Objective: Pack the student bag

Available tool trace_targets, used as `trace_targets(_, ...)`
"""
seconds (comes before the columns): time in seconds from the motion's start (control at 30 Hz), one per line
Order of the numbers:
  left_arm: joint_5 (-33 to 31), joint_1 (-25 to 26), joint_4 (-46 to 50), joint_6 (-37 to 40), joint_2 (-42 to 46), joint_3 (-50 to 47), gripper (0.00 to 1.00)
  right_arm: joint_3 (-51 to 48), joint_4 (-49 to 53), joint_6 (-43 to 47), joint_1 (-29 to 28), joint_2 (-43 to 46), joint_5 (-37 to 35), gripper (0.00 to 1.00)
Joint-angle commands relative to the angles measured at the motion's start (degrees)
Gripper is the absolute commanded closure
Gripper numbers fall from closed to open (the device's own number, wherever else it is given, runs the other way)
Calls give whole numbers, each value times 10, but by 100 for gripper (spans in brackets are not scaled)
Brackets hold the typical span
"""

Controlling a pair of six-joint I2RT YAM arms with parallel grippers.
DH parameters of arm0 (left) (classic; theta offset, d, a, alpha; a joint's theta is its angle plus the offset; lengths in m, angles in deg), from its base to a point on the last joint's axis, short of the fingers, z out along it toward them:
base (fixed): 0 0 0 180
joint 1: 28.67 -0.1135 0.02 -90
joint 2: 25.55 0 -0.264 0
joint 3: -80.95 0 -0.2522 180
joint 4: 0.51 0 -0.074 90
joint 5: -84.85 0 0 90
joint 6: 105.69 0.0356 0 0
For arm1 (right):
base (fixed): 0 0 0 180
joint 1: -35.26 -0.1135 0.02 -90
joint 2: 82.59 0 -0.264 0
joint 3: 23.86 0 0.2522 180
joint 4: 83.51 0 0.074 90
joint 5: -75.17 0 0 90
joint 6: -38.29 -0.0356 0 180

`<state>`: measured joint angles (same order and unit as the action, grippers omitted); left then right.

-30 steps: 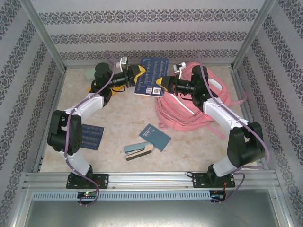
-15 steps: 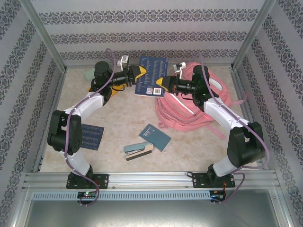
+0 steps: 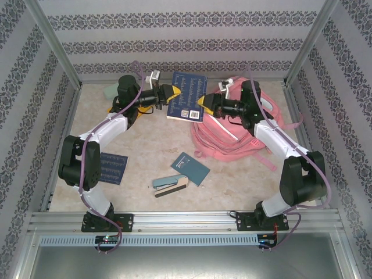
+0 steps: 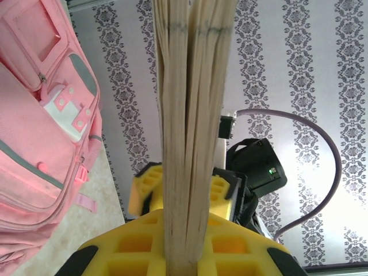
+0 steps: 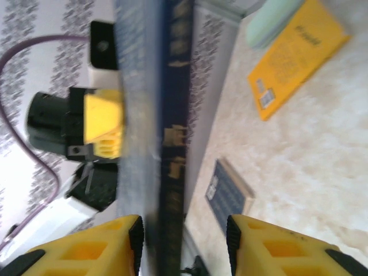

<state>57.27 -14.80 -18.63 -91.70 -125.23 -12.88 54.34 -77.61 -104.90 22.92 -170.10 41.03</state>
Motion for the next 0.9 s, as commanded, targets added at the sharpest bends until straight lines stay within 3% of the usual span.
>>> trace_targets(0.0,-5,-2,8,24,30,17,100,18,162,133,16,36,-86,50)
trace_targets(0.1,-24,-10,18,25,36,7,100,33,267,218,17,43,-164,44)
trace_targets(0.3,-42,-25,42,37,46,-2,100,48,397,324,3,31,-354,45)
trace_targets(0.53,-79,-34,108,69,60,-3,100,35,428,418,-53,14,-551,45)
trace_targets(0.7,-85,-37,125,76,65,-6,100,43,441,467,-88,-24,-627,46)
trace_targets(0.87,-88,-41,138,83,75,-10,100,59,448,485,-99,-70,-655,50)
